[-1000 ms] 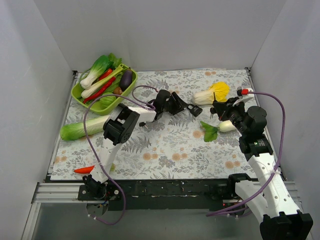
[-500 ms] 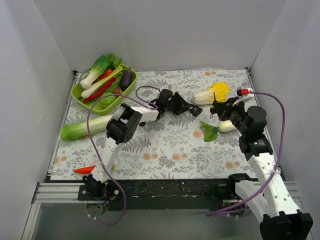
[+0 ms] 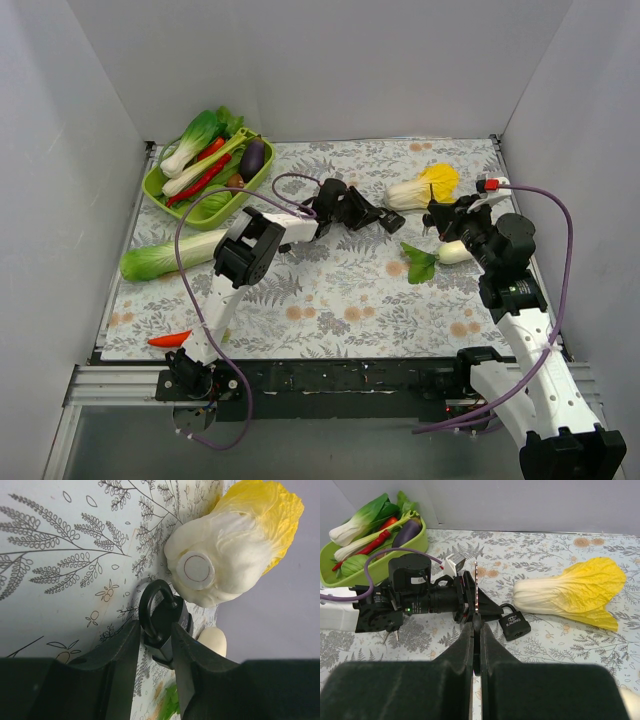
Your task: Unlock with the key
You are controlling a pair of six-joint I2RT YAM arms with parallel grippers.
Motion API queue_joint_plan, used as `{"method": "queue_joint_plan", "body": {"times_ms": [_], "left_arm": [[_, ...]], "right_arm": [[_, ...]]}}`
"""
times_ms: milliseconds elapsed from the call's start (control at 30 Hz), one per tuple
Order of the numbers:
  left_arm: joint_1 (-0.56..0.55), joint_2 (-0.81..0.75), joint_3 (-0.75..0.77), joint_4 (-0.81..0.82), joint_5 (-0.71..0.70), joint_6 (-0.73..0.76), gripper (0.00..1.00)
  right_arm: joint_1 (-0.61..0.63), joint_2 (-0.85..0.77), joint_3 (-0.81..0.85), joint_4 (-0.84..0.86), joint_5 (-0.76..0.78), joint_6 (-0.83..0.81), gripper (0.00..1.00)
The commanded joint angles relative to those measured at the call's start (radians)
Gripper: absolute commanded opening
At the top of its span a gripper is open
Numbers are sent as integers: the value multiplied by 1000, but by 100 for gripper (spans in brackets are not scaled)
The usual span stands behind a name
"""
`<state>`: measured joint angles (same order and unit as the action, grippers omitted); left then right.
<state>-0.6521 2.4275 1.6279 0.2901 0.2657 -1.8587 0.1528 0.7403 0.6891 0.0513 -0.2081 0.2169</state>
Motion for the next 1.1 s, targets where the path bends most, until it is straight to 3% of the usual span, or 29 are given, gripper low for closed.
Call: {"method": "queue_joint_plan", "body": {"times_ms": [0,267,467,600,1067], "left_arm": [[-18,73,-59,-170,-65,-13,31],[-20,74,-80,-167,-101,-7,20],[-20,61,-68,-227,-157,98,12],[-18,41,-62,-272,-197,191,1],[80,-199,-240,-396,-253,533,0]], "right_arm": [[-1,-19,16,28,15,-10,1],[-2,-24,21,21,18,-11,1],[-2,-24,24,18,19,-11,1],[-2,-24,26,13,19,-14,1],[-1,-19,15,-2,49,-39,1]]}}
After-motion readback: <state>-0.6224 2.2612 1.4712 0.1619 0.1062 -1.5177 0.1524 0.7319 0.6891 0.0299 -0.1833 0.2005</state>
